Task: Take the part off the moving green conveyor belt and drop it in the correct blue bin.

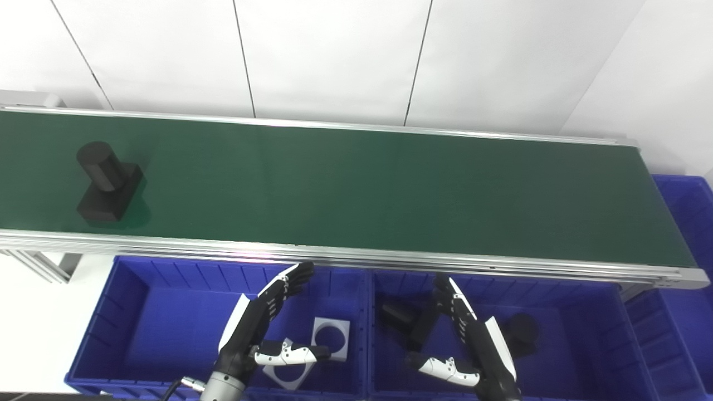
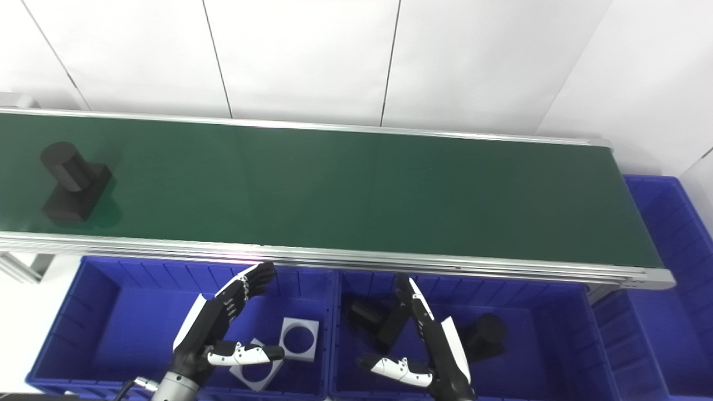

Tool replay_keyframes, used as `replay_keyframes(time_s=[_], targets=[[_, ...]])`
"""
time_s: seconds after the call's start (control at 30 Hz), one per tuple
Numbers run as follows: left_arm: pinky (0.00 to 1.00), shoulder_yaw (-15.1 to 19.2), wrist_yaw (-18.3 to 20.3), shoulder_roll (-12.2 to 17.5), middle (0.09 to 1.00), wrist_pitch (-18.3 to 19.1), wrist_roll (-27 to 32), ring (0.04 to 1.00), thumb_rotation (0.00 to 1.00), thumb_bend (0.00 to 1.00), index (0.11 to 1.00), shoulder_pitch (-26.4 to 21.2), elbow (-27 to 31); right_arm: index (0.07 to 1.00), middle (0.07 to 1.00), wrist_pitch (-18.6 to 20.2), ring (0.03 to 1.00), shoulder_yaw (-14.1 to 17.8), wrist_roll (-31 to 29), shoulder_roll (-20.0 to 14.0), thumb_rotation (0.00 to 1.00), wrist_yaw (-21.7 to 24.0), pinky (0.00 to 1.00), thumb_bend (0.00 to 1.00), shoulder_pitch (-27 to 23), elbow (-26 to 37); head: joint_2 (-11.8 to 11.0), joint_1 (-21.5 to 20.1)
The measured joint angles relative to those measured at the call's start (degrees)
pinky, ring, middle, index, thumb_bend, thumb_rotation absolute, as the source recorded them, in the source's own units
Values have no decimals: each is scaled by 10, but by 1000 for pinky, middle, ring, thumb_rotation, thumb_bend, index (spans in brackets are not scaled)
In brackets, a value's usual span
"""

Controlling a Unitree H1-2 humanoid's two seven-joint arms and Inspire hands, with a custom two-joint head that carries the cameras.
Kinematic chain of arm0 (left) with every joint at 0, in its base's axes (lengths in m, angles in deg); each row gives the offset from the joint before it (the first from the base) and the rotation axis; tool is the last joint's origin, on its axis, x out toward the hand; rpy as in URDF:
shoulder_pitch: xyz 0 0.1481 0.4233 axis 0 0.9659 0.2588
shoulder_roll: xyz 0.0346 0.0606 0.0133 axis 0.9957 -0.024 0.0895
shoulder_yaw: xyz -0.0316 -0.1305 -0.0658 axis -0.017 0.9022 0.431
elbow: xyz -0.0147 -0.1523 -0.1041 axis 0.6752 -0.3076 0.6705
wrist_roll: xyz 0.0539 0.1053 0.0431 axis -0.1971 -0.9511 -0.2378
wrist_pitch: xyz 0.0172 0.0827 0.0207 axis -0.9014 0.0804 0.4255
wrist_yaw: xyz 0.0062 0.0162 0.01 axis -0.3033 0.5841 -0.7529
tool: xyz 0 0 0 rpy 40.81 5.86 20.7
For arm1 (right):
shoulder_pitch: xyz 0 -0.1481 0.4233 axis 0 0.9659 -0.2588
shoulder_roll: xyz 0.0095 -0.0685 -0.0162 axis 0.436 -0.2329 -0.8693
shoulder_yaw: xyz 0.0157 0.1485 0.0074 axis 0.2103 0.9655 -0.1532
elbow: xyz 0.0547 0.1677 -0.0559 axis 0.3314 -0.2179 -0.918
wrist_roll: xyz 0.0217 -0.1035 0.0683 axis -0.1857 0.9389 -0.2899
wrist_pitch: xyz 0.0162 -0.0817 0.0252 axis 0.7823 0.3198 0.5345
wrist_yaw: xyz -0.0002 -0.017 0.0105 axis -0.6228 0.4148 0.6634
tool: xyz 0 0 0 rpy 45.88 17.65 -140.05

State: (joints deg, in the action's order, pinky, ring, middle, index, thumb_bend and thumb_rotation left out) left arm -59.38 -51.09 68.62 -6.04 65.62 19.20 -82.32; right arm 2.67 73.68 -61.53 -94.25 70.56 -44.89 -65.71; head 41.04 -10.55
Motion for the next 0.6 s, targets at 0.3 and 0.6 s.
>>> replay_keyframes(time_s=[0.3, 0.6], targets=[[852, 7, 1, 1, 859, 0, 8, 873, 506, 996, 848, 0, 0, 966, 950, 1, 934, -2, 3, 5, 458, -1, 899, 958, -1, 1, -7, 3], [851, -6, -16, 8, 860, -1, -25, 869, 790, 856, 849, -5, -15, 975, 932, -5, 918, -1, 10, 2, 888, -8, 878, 910, -2, -7, -28, 77]])
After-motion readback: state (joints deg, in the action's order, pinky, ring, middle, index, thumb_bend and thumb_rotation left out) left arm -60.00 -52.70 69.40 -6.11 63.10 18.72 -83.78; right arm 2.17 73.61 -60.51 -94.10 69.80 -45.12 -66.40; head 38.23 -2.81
